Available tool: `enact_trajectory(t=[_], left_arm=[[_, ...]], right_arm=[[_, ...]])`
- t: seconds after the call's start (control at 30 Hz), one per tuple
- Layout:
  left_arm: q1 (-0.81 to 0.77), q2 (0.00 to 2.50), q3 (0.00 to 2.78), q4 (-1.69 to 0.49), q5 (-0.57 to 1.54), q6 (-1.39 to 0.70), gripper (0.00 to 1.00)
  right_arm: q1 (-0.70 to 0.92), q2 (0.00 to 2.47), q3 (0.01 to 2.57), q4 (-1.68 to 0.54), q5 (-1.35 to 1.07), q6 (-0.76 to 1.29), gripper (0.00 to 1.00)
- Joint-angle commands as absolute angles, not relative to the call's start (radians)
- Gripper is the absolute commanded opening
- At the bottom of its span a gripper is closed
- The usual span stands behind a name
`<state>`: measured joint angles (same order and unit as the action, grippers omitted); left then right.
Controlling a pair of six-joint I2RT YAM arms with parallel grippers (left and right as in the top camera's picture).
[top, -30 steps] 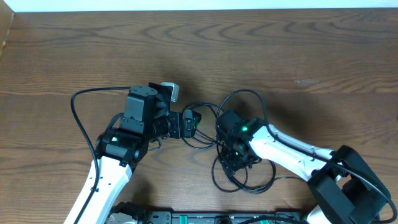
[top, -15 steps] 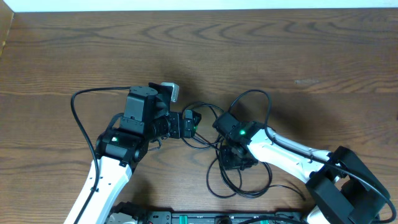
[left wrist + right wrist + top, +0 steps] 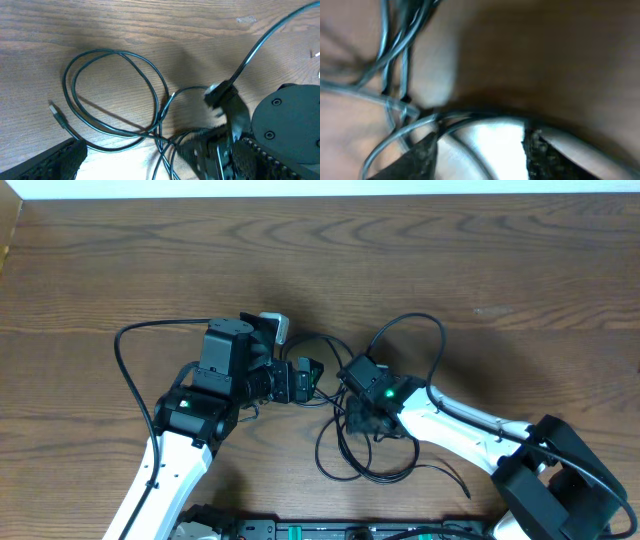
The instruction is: Untangle cables
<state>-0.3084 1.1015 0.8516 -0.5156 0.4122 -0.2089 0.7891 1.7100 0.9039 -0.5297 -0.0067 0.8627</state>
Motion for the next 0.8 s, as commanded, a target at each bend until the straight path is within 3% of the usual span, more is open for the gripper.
enact_trajectory(t=[0.0, 0.07, 0.53, 0.63, 0.77], left_arm=[[-0.304, 1.098, 0.874, -0.516, 0.403, -0.195, 0.99], [-0.304, 1.098, 0.874, -0.516, 0.403, -0.195, 0.99], [-0.304, 1.098, 0.874, -0.532, 0.403, -0.176, 0.99], [-0.304, 1.098, 0.874, -0.534, 0.403, -0.176, 0.99], [-0.304, 1.100, 0.874, -0.534, 0.402, -0.176, 0.99]], right_arm=[[0.776, 1.730, 0.888, -0.537, 0.295, 0.875, 0.65], [0.755, 1.730, 0.888, -0.539, 0.386, 0.873, 0.73], [0.443, 1.730, 0.887, -0.733, 0.452, 0.779, 0.79], [0.386, 1.730, 0.887, -0.765, 0.395, 0.770, 0.79], [0.343, 1.730, 0.887, -0.788, 0.287, 0.731, 0.69]])
